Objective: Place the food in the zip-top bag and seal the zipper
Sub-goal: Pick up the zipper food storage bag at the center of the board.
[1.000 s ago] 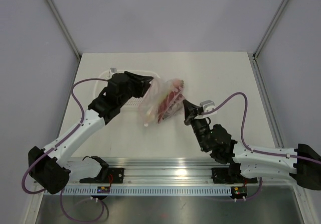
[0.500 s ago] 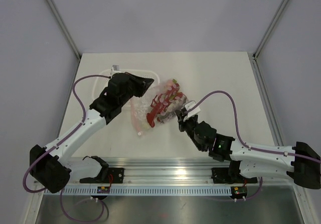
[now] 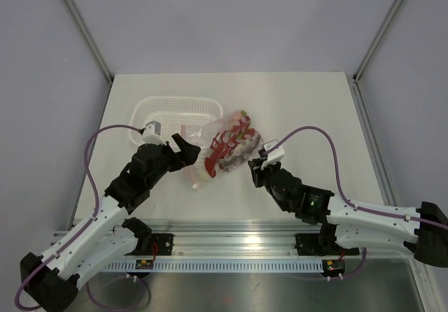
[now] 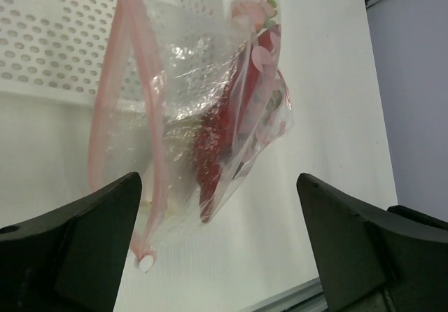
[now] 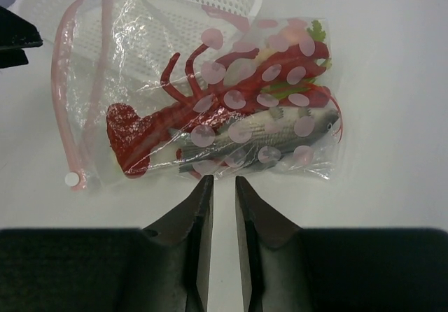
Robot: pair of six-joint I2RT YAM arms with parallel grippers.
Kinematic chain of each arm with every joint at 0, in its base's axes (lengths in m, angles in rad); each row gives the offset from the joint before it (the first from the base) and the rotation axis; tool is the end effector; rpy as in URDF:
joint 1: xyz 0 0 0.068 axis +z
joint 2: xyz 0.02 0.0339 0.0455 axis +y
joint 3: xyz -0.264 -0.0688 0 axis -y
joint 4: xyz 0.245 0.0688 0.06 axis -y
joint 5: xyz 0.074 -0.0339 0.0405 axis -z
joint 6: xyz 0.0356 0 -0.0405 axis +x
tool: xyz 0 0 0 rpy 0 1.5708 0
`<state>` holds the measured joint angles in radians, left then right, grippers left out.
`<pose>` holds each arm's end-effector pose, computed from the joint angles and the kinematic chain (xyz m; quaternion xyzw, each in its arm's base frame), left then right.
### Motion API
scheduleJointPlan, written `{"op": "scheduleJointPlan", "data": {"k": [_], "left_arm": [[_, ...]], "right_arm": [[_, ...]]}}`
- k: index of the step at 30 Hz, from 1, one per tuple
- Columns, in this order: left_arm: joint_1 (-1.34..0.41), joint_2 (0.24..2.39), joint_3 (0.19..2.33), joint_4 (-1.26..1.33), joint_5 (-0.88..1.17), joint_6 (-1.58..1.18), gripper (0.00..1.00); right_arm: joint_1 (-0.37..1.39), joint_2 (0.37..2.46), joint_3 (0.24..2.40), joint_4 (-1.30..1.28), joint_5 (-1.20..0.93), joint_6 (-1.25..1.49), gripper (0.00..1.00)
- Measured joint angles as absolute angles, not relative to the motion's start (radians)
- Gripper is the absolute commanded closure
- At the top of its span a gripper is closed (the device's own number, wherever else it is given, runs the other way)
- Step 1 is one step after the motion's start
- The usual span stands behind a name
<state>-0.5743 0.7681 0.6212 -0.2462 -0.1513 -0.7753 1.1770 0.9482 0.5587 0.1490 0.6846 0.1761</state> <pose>0.1558 -0.0944 0.2786 -0.1250 0.8208 -0.2969 0.4717 0.1030 0.1891 0.2662 -0.1739 0.7497 0.1581 0.6187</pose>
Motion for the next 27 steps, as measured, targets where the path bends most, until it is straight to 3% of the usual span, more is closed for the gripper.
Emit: {"op": "scheduleJointPlan", "data": {"k": [3,10,19,23,27], "left_arm": [[-0.574,0.727,0.579,-0.245,-0.162,-0.723,0.04],[-0.567,0.860,0.579,-0.195,-0.134,-0.627,0.33],[-0.564,0.931,0.514,-0.143,-0.084,-0.623,0.44],[-0.564,0.941,0.496,-0.116,-0.024,-0.643,0.46],[-0.563,0.950,0.475,-0.094,0.040,-0.679,0.64]], "right_arm": [[1.177,0.945,0.559,0.122,0.677,0.190,0.65],[1.177,0.945,0.564,0.070,0.660,0.211,0.56],[1.177,0.924,0.565,0.047,0.660,0.225,0.55],[1.177,0.930,0.569,0.040,0.660,0.228,0.43],[1.177,0.942,0.581,0.031,0.659,0.229,0.37]]}}
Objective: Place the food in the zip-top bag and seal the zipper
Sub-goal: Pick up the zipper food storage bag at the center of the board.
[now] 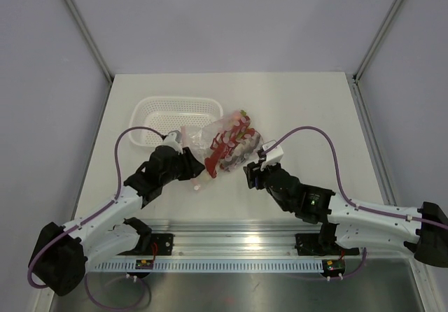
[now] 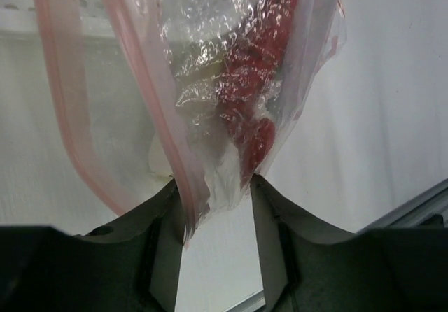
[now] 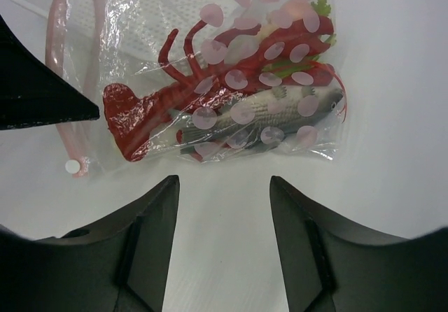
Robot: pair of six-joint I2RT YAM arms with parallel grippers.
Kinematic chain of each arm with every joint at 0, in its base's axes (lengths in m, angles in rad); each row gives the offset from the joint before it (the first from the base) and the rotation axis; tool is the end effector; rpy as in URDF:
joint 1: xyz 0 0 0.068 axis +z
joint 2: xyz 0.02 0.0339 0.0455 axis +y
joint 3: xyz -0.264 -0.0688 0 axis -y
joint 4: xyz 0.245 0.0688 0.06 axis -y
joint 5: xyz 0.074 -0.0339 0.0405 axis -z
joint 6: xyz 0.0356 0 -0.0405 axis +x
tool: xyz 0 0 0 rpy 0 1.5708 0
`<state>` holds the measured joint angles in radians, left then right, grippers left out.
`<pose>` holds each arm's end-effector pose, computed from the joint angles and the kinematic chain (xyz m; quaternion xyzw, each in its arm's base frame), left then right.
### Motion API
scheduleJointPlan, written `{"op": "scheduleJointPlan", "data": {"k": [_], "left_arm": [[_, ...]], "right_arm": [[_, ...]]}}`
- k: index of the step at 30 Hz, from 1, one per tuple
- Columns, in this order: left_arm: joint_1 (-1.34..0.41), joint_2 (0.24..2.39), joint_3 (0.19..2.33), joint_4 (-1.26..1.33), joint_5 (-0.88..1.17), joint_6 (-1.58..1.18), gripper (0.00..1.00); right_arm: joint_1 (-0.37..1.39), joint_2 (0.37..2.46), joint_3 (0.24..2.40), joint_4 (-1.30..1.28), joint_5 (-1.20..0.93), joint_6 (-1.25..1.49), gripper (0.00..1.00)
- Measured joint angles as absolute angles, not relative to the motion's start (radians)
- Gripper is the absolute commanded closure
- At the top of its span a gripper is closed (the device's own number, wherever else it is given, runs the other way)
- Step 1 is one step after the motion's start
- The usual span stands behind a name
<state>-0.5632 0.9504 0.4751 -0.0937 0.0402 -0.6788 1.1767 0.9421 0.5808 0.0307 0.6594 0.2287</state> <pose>0.1718 -0.1102 0.2105 -0.0410 0.8761 -0.2937 0.3802 0.1014 0.1871 0.2634 -0.1841 0.7710 0.1543 0.5898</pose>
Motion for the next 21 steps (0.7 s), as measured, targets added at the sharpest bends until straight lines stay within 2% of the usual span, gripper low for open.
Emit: {"op": "scheduleJointPlan", "data": {"k": [1,4,11,21], "left_arm": [[-0.563,0.950,0.469,-0.091,0.054,-0.689,0.81],[-0.563,0.950,0.463,-0.086,0.097,-0.713,1.00],[-0.562,0.946,0.529,-0.079,0.229,-0.780,1.00],[-0.562,1.180,0.934,-0.012,0.310,-1.001,1.00]], "right_arm": [[1.177,0.944,0.585,0.030,0.659,0.228,0.37],[1.177,0.944,0.593,0.028,0.656,0.224,0.32],[1.176,0.942,0.648,-0.022,0.641,0.162,0.29],[1.176,0.850,0.714,-0.049,0.564,-0.037,0.31]]}}
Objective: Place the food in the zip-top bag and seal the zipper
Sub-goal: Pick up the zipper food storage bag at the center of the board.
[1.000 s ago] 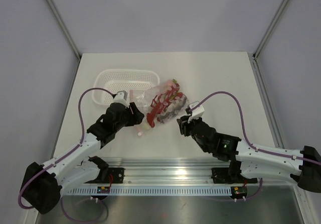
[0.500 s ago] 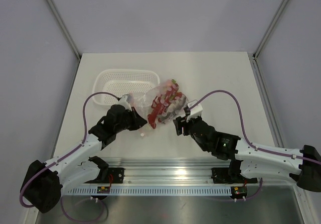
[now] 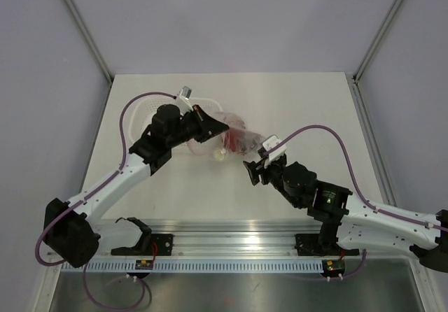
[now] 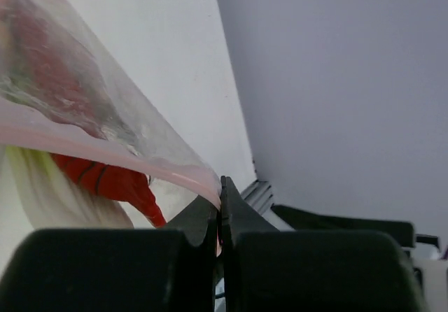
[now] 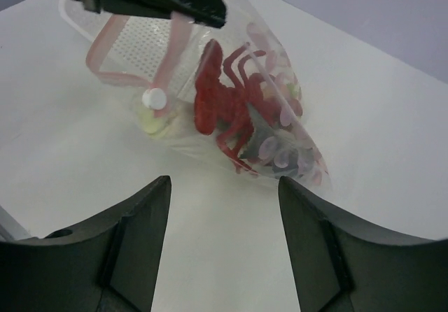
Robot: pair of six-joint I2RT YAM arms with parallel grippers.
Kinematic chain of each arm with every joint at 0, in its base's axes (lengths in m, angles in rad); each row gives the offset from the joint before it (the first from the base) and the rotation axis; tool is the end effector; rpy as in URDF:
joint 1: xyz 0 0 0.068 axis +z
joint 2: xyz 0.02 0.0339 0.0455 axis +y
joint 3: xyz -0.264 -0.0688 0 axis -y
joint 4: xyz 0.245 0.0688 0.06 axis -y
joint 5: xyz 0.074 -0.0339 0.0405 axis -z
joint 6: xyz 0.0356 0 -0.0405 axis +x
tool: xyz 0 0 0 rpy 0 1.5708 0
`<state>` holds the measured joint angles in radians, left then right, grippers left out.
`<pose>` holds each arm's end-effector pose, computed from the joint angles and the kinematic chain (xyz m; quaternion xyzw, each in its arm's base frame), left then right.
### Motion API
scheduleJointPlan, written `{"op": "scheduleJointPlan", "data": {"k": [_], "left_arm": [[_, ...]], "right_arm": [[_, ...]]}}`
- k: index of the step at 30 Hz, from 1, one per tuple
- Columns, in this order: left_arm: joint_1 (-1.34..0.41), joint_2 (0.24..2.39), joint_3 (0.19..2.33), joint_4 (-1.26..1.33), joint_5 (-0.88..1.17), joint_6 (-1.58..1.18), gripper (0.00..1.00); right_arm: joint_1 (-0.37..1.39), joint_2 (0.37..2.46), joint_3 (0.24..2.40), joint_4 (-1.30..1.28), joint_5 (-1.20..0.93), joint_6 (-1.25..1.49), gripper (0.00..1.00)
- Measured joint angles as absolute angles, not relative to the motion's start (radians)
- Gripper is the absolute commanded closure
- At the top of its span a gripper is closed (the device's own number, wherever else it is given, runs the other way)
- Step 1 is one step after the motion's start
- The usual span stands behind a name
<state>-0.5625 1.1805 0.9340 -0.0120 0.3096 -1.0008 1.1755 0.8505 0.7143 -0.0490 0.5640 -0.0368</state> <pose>0.2278 -0.1564 0.3285 -0.0784 0.7846 -0.5113 0.3418 0.0942 0.1764 0.3189 -0.2750 0.7087 0.1504 0.6321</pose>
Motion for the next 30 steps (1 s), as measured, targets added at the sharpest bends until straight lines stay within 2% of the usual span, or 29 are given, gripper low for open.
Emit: {"op": "scheduleJointPlan", "data": {"k": [4,11,18,30], "left_arm": [[-0.562,1.295,1.034,0.016,0.323,-1.085,1.00],[-0.563,1.368,1.076,0.050,0.338,-1.177,1.00],[-0.562,1.374,1.078,0.056,0.343,-1.204,1.00],[-0.562,1.374,1.078,0.056,0.349,-1.205,1.00]], "right_arm": [[1.176,0.843,0.714,-0.042,0.524,-0.141,0.32],[1.175,0.922,0.704,0.059,0.473,-0.328,0.33],[1.175,1.065,0.692,0.172,0.481,-0.437,0.42],[1.143,1.140,0.654,0.389,0.506,-0.501,0.54]]}}
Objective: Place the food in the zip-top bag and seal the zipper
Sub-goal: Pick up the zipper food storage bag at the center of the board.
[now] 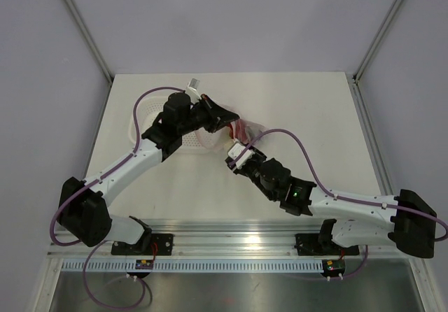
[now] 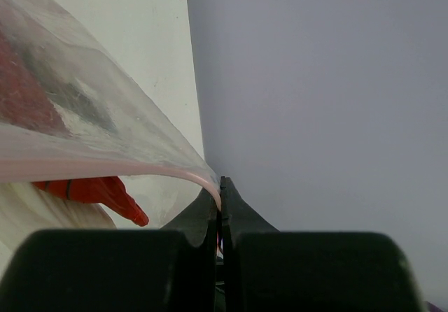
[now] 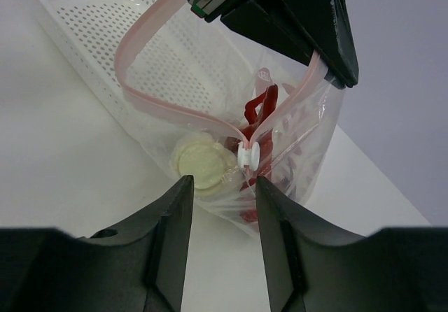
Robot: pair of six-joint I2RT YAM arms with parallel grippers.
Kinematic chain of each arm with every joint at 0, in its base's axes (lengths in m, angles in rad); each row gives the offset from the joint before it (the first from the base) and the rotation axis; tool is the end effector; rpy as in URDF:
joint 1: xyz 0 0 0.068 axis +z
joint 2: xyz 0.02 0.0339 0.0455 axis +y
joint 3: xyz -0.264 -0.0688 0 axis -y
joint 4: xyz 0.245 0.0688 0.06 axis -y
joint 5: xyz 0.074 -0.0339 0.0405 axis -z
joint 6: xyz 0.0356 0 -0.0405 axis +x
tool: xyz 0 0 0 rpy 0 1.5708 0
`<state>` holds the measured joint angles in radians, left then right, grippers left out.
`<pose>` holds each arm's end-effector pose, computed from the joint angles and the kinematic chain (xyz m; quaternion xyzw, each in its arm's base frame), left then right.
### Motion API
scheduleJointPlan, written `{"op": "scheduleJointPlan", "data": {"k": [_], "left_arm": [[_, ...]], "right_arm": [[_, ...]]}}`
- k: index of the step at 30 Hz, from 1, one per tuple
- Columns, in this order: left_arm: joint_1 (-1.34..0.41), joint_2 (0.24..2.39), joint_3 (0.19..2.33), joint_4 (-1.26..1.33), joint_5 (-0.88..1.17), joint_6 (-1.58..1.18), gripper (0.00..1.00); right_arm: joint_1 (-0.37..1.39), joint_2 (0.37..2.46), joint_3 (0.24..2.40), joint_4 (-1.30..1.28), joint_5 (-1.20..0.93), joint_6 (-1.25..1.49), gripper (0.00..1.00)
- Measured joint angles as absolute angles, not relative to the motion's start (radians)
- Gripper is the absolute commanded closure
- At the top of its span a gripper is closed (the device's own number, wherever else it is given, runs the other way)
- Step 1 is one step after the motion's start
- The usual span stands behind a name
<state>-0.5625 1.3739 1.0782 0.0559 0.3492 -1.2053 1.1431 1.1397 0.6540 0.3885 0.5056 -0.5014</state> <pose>0.2681 -0.1834 0.3329 -0.1429 0.7689 -0.5568 0.2799 0.1231 0.2285 0.2818 -0.4110 0.6112 0.0294 0.6758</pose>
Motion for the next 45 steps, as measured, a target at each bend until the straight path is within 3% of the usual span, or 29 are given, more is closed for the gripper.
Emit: {"op": "scheduleJointPlan", "data": {"k": [5,8,12,18,20,21,22,24,25,27,33,45], "left_arm": [[-0.562,1.374,1.078,0.056,0.355,-1.206,1.00],[-0.562,1.374,1.078,0.056,0.357,-1.206,1.00],[-0.562,1.374,1.078,0.058,0.362,-1.206,1.00],[-0.562,1.374,1.078,0.063,0.363,-1.206,0.98],[-0.562,1.372,1.078,0.062,0.363,-1.203,0.82],[-0.562,1.370,1.078,0.064,0.363,-1.201,0.57],[-0.561,1.368,1.078,0.068,0.364,-1.194,0.45],[-0.561,1.364,1.079,0.079,0.374,-1.188,0.27],[-0.561,1.363,1.081,0.082,0.381,-1.180,0.24],[-0.561,1.363,1.090,0.083,0.398,-1.166,0.23],[-0.530,1.363,1.163,0.051,0.521,-0.998,0.30],[-0.511,1.255,1.436,-0.414,0.637,-0.220,0.32]], "right_arm": [[1.110,1.168,0.654,0.423,0.504,-0.497,0.60],[1.097,1.184,0.654,0.445,0.503,-0.490,0.71],[1.075,1.200,0.654,0.469,0.495,-0.473,1.00],[1.053,1.202,0.654,0.484,0.456,-0.439,1.00],[1.047,1.200,0.654,0.486,0.444,-0.423,1.00],[1.044,1.196,0.654,0.485,0.438,-0.414,1.00],[1.041,1.192,0.654,0.486,0.432,-0.409,1.00],[1.037,1.176,0.653,0.486,0.424,-0.395,1.00],[1.033,1.169,0.652,0.487,0.423,-0.391,1.00],[1.030,1.154,0.650,0.488,0.423,-0.383,1.00],[1.015,1.087,0.646,0.470,0.407,-0.357,1.00],[0.991,0.939,0.678,0.291,0.307,-0.339,1.00]]}}
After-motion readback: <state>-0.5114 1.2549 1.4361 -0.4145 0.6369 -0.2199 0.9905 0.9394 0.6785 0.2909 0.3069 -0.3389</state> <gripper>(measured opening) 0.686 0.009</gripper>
